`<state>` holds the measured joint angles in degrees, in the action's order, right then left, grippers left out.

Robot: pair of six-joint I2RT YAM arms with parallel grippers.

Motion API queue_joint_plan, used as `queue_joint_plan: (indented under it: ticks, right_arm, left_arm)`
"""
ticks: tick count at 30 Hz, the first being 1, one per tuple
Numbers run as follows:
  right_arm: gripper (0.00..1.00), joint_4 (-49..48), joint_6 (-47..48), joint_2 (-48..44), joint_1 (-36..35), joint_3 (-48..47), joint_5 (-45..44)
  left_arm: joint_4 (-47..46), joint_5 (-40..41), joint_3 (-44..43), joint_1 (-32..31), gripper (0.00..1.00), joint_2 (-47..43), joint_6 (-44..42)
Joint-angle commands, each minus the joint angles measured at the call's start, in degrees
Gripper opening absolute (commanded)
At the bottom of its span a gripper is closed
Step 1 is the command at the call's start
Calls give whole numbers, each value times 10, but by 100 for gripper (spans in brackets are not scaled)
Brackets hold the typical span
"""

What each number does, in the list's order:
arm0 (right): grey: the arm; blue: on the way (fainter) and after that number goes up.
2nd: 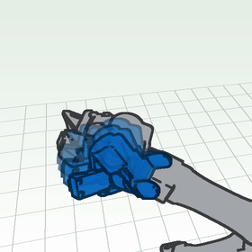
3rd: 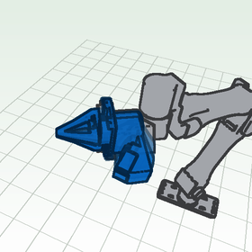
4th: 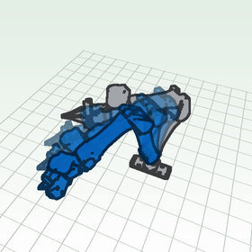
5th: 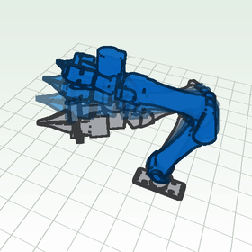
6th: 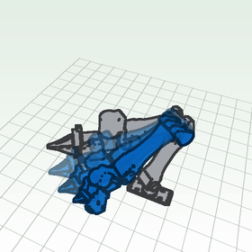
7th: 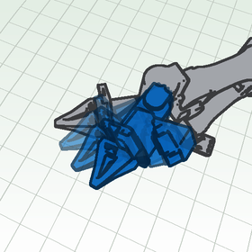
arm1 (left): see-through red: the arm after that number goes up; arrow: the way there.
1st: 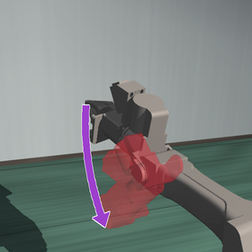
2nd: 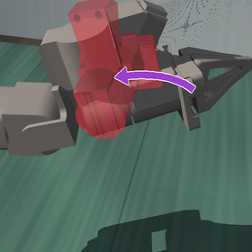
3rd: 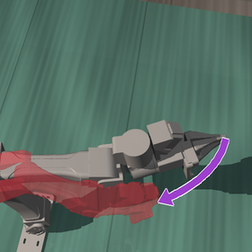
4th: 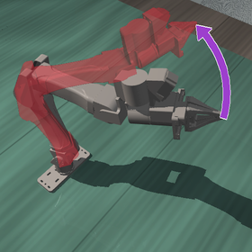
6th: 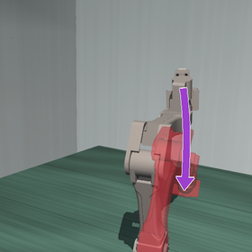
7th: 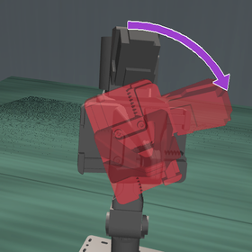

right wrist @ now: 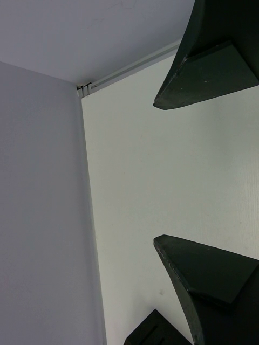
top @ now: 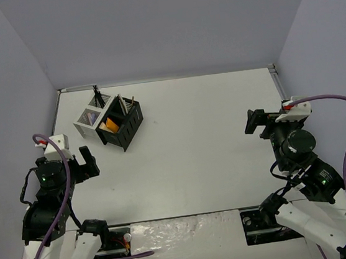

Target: Organize the makeup

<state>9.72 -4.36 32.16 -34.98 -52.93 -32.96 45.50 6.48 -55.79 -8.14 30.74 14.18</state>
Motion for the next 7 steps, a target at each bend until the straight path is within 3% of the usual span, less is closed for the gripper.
queue_joint_plan:
  ticks: [1,7]
  right_arm:
    - [100,-32,6,2,-5,-2,-18]
    - [100,-32,5,1,-5,-1,-18]
  left_arm:
    - [-43,-9,-10,-1,97,10,11]
    - [-42,-12,-11,-1,97,8,12]
